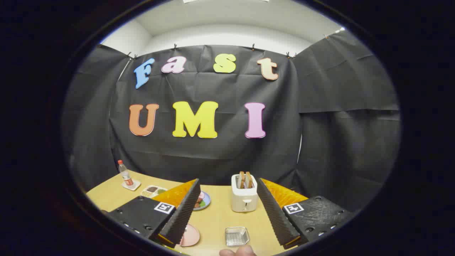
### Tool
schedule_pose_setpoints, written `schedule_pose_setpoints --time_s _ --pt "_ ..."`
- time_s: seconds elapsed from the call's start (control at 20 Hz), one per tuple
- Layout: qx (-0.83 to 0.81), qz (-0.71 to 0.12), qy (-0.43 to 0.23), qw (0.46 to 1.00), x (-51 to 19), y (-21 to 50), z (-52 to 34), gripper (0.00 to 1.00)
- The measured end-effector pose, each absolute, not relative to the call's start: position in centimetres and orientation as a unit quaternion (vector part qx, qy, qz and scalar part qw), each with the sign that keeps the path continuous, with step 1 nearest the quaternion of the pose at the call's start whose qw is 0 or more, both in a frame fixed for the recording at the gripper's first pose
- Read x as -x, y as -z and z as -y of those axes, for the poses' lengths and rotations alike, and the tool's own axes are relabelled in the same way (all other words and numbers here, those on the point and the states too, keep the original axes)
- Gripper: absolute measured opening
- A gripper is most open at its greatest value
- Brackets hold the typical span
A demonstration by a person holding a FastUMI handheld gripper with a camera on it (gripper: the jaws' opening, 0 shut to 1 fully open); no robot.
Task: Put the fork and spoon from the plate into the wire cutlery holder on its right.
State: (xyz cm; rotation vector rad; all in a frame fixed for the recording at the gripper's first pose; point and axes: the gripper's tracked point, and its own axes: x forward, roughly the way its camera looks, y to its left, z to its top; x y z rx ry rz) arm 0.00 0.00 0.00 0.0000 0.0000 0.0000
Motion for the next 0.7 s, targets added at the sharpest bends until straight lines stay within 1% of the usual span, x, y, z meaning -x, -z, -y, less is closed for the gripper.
schedule_pose_setpoints --time_s 0.7 --pt "-0.001 0.008 -0.006 1.0 -0.21 -0.54 -0.66 0.95"
